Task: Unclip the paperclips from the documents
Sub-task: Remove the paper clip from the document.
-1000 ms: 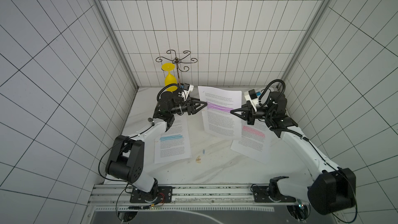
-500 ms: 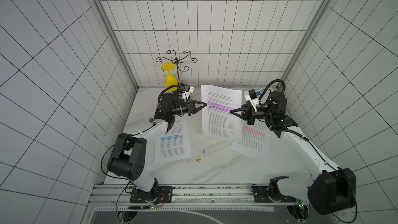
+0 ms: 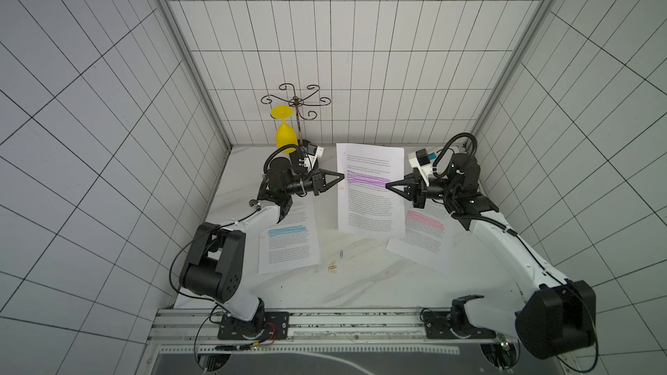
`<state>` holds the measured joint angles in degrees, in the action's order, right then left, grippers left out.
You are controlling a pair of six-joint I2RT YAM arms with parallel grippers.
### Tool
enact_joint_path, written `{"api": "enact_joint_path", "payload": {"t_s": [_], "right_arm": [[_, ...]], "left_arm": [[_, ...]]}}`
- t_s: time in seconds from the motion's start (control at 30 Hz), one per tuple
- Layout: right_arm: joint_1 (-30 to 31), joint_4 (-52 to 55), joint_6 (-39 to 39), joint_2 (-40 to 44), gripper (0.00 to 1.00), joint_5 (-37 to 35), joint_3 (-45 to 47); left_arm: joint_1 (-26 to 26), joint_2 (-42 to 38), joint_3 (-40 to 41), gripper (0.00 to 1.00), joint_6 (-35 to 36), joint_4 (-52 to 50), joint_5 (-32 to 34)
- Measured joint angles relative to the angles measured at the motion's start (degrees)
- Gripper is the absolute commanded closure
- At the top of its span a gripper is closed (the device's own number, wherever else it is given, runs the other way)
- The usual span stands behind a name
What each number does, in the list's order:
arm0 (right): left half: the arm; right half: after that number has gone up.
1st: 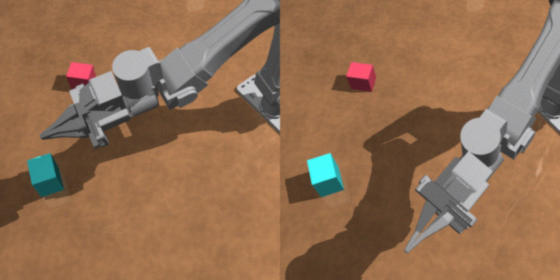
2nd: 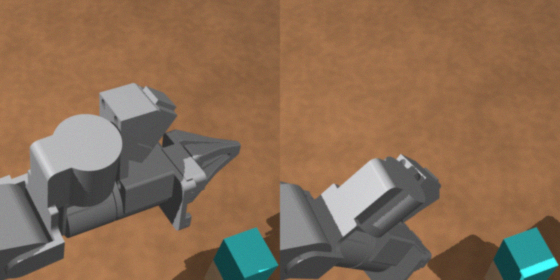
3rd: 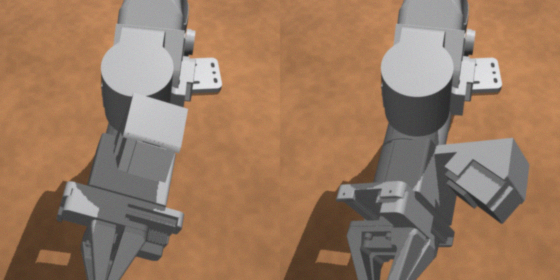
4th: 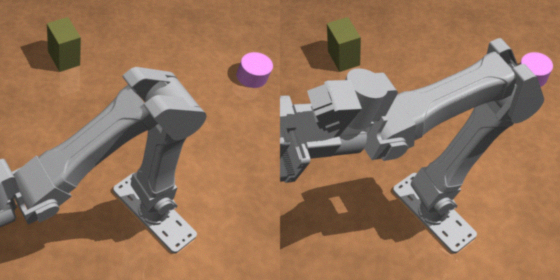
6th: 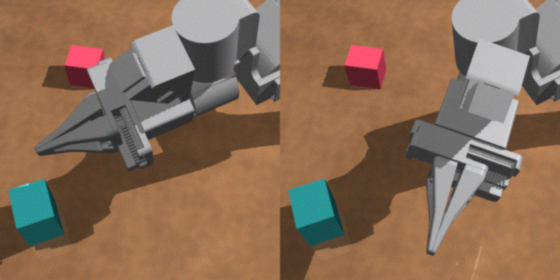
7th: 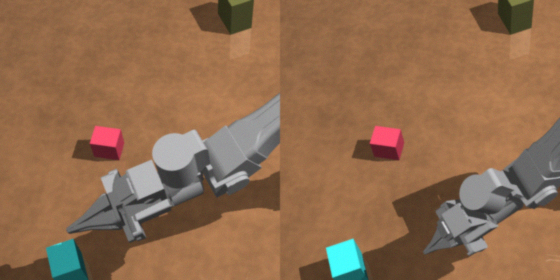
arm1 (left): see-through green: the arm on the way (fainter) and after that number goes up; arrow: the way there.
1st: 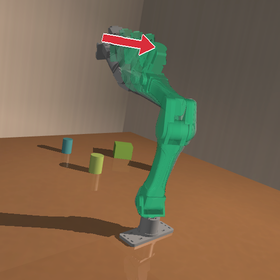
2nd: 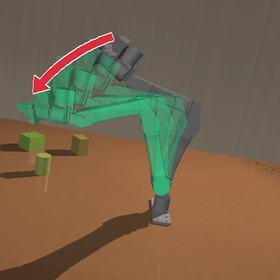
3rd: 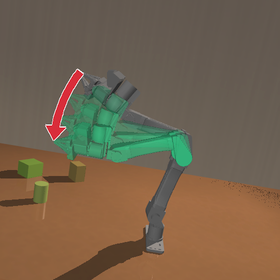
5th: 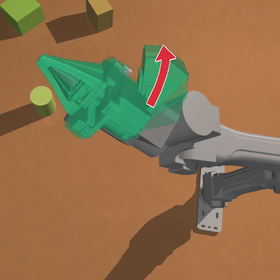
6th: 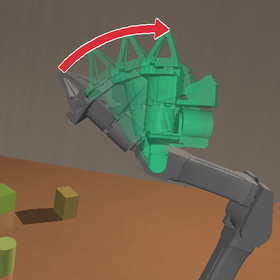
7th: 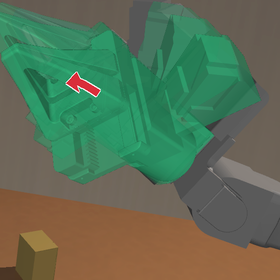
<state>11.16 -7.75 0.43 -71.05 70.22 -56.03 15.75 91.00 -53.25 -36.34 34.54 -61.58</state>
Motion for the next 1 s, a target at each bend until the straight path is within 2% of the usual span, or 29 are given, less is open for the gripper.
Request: {"api": "enact_joint_path", "payload": {"t_s": [0.6,0.83,1.0], "right_arm": [[-2.08,2.03,-0.44,-0.55,1.00,-5.40,0.15],[-5.22,0.92,-0.44,0.15,1.00,-6.25,0.13],[-5.51,0.55,-0.44,0.20,1.00,-6.43,0.13]], "left_arm": [[-1.38,-3.04,1.31,1.00,7.08,-9.29,-0.83],[-5.55,-2.95,4.52,1.00,7.72,-14.21,4.35],[-5.60,-2.95,4.85,1.00,8.35,-16.33,5.88]]}}
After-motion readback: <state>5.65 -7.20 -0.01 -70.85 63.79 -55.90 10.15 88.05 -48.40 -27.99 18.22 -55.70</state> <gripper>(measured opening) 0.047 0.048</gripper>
